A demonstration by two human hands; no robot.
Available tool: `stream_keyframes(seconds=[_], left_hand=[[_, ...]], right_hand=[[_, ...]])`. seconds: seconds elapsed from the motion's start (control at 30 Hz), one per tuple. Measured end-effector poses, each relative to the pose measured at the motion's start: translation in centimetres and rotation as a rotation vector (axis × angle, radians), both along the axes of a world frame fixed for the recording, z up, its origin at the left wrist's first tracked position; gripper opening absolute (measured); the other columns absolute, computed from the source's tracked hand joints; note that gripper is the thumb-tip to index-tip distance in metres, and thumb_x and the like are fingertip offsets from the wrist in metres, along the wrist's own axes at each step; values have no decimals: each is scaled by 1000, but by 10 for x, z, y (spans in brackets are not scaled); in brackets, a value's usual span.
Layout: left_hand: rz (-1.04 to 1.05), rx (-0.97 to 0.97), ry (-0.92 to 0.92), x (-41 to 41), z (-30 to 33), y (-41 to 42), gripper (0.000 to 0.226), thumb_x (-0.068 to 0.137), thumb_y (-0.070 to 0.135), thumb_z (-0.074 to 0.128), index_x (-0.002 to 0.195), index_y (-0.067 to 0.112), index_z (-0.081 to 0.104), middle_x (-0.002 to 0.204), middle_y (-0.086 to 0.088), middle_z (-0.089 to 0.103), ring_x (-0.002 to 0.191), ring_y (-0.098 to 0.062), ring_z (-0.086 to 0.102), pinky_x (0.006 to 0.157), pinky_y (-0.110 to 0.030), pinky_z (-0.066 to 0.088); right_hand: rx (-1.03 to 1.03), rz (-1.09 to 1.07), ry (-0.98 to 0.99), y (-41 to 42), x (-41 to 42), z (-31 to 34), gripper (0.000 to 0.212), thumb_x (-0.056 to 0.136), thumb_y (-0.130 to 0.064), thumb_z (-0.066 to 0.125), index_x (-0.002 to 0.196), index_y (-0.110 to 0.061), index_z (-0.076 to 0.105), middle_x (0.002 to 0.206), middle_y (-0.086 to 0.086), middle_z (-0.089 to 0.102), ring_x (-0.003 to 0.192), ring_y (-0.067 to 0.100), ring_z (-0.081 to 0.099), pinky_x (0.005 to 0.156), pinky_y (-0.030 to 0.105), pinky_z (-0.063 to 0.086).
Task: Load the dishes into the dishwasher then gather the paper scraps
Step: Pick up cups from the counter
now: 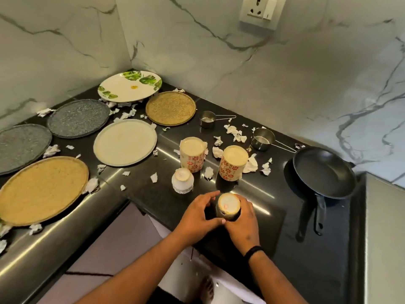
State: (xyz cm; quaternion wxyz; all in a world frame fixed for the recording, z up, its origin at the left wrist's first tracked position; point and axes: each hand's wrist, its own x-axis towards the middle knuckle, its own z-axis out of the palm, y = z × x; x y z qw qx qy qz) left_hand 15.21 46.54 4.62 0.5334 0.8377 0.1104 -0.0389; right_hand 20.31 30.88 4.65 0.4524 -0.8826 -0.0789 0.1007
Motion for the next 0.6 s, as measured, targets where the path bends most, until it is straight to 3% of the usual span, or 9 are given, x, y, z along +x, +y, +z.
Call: stream_keyframes(seconds=[0.1, 0.17, 0.27, 0.37, 0.6], left_hand=[[8, 20, -31, 13, -6, 3, 77, 79, 34, 84, 146, 37, 47, 135, 13, 54, 124, 0, 52, 108, -21, 43], [21, 33, -35, 20, -8, 5, 77, 80, 35, 83, 147, 37, 46, 133, 15, 55, 117, 1, 54, 102, -18, 45], [27, 53, -23, 32, -8, 7, 77, 81, 38, 82, 148, 39, 44, 129, 15, 54, 101, 0, 57, 87, -14, 47], [10, 58, -17, 39, -6, 8, 73, 81, 41, 81, 144, 43, 44, 123, 15, 55, 94, -2, 57, 80, -11, 45], [-59, -12, -71, 51, 7, 8, 65, 80, 38, 84, 135, 46, 52, 123, 15, 54, 104, 9, 54, 87, -8, 44]], right_hand=[[-11, 43, -1, 2, 17, -1, 64, 70, -16, 87, 123, -32, 55, 121, -9, 53, 106, 2, 49, 82, -4, 32], [-14, 62, 5, 4, 29, 0, 66, 69, -16, 88, 124, -33, 56, 117, -13, 51, 105, 2, 49, 82, -5, 31], [-38, 57, -7, 6, 40, 2, 65, 69, -23, 87, 126, -32, 57, 117, -16, 51, 108, 2, 51, 91, 8, 36], [-70, 48, -4, 7, 43, 1, 57, 71, -28, 84, 118, -37, 53, 115, -18, 51, 106, 3, 53, 89, 19, 42], [-62, -69, -22, 14, 34, 2, 52, 78, -35, 79, 121, -36, 50, 118, -15, 48, 100, 4, 56, 84, 22, 49]])
